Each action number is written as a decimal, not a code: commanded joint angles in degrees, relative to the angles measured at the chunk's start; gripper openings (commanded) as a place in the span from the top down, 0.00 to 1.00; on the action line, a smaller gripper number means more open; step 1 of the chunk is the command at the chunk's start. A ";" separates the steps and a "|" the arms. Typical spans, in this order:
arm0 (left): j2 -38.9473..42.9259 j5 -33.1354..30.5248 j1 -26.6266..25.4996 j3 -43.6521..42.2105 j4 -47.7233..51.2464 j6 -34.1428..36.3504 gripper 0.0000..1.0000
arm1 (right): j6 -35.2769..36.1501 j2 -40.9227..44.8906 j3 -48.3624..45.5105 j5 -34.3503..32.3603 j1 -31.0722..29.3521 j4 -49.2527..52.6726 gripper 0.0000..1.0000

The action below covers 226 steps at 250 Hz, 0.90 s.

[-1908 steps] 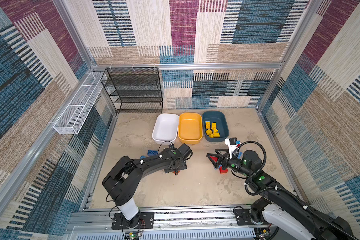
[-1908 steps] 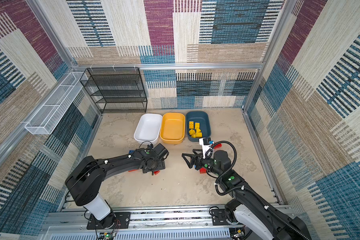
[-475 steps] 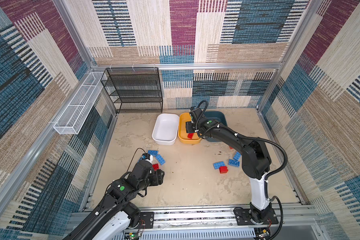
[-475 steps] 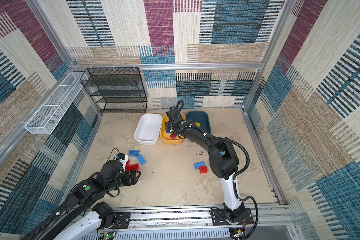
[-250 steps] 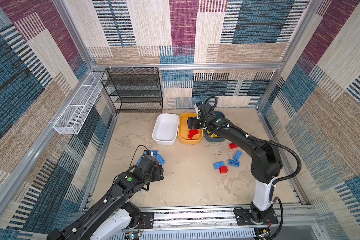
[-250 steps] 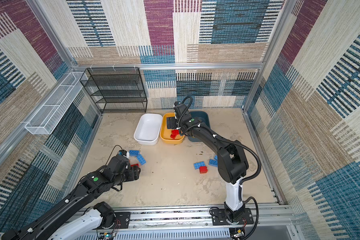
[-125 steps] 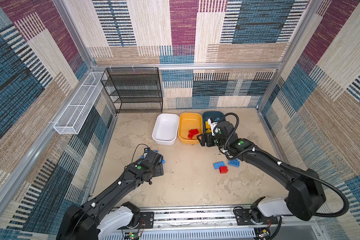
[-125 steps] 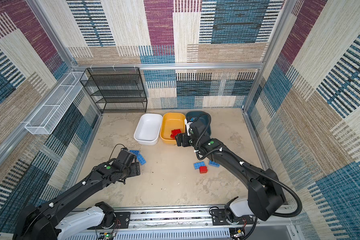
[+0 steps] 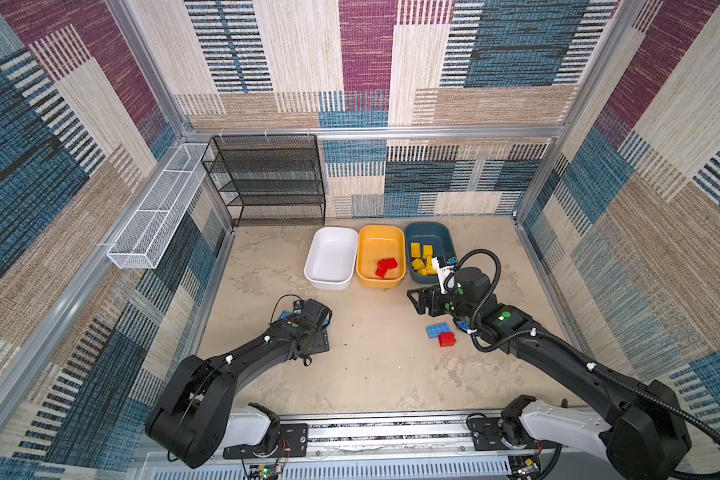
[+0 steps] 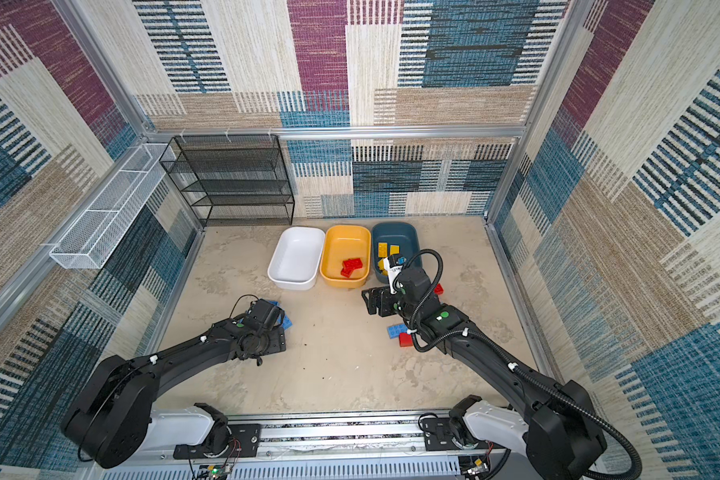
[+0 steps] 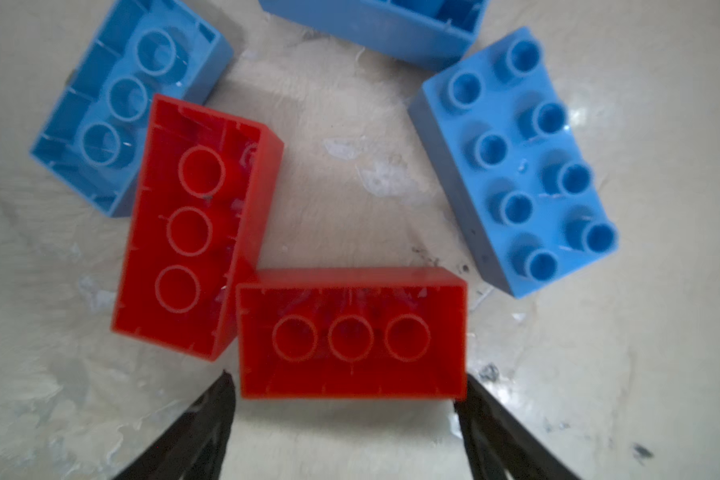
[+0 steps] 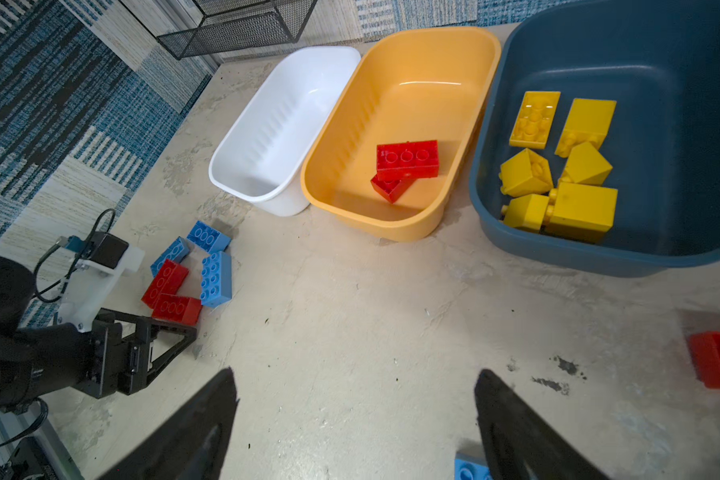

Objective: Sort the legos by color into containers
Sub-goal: 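Withdraw the right gripper while the left gripper grasps a red brick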

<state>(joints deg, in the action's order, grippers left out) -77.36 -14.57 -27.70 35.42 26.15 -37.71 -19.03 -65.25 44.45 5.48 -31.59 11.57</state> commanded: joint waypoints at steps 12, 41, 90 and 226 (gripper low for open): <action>-2.25 -0.37 0.78 1.18 -2.48 -2.45 0.17 | 0.03 0.49 -0.80 0.50 -0.10 -1.23 0.11; -4.63 -0.47 1.51 1.92 -3.28 -2.36 0.18 | -0.30 0.38 -1.39 0.59 -0.11 -1.95 0.11; -7.57 -0.55 1.95 3.51 -3.46 -1.75 0.22 | -0.10 0.65 -1.31 0.24 -0.08 -1.58 0.12; -4.26 3.92 1.78 4.78 -0.85 -1.26 0.51 | -0.93 2.97 -3.37 0.28 -0.11 -1.83 0.14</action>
<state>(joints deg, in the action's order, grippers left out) -83.61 -14.46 -25.82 39.31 19.81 -39.03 -19.07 -63.24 41.91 5.54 -31.59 11.44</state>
